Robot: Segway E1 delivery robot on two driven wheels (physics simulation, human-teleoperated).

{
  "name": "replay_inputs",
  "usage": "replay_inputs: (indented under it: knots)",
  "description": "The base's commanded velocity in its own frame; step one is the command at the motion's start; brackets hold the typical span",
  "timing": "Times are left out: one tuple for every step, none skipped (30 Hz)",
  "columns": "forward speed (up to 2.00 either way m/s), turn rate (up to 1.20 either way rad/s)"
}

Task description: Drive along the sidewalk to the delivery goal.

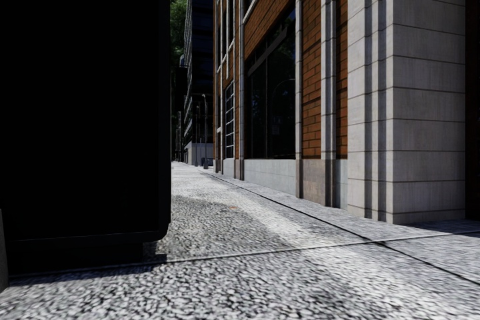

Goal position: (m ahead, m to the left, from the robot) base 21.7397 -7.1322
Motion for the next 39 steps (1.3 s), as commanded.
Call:
replay_inputs:
  knots:
    - [0.0, 0.0]
    - [0.0, 0.0]
    - [0.0, 0.0]
    - [0.0, 0.0]
    - [0.0, 0.0]
    - [0.0, 0.0]
    - [0.0, 0.0]
    - [0.0, 0.0]
    - [0.0, 0.0]
    - [0.0, 0.0]
    - [0.0, 0.0]
    - [0.0, 0.0]
    - [0.0, 0.0]
    - [0.0, 0.0]
    - [0.0, 0.0]
    - [0.0, 0.0]
    - [0.0, 0.0]
    - [0.0, 0.0]
    - [0.0, 0.0]
    - [0.0, 0.0]
    - [0.0, 0.0]
    - [0.0, 0.0]
    - [0.0, 0.0]
    - [0.0, 0.0]
    - [0.0, 0.0]
    - [0.0, 0.0]
    - [0.0, 0.0]
    - [0.0, 0.0]
    - [0.0, 0.0]
    - [0.0, 0.0]
    - [0.04, 0.0]
    - [0.11, 0.0]
    - [0.11, 0.0]
    - [0.15, 0.0]
    - [0.22, 0.0]
    - [0.24, 0.0]
    - [0.24, 0.0]
    - [0.37, 0.0]
    - [0.52, 0.0]
